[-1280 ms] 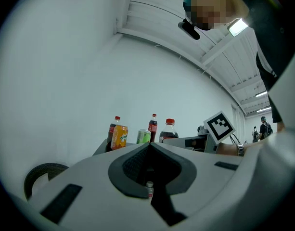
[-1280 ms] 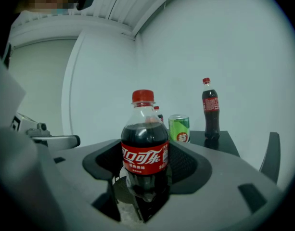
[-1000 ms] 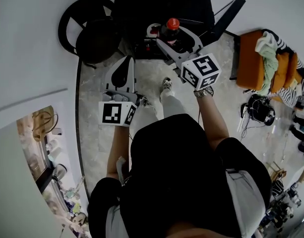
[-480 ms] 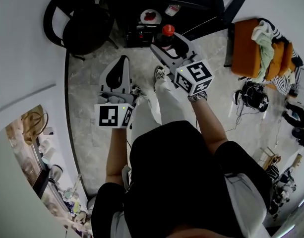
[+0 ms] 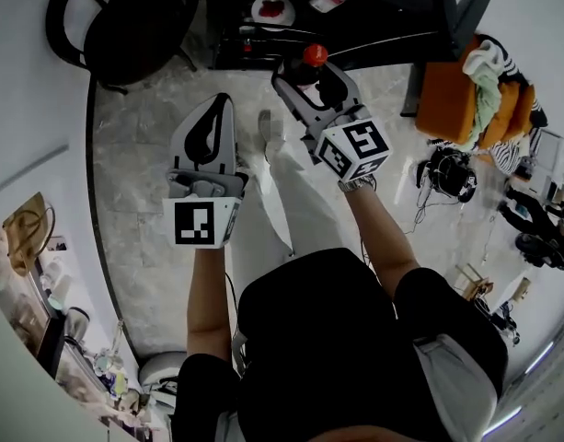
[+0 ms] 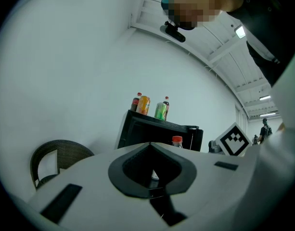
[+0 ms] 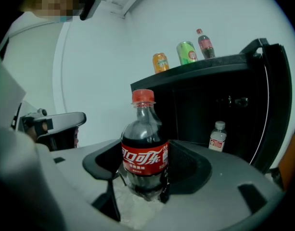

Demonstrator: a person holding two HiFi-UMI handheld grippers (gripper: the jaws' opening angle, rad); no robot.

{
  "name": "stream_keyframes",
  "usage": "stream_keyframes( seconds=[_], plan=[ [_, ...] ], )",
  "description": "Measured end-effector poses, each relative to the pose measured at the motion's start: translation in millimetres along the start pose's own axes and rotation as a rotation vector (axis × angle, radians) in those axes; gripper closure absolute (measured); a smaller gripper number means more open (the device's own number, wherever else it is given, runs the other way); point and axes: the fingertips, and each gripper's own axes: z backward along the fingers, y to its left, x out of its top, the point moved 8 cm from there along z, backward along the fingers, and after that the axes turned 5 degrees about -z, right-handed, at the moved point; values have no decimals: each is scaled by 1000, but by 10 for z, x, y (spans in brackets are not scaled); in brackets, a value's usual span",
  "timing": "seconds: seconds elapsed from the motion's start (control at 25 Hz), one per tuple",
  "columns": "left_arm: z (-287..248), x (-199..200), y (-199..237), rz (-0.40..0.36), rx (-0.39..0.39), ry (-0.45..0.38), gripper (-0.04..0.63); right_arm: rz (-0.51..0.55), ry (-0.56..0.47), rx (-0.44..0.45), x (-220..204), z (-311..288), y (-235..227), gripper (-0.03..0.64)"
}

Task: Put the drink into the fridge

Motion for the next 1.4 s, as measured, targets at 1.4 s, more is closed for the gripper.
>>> stream_keyframes(
  seconds=[1.4],
  plan=[
    [-913, -1180, 63, -54, 101, -51, 586, 81, -27, -76, -534, -1880, -1488, 322]
  ],
)
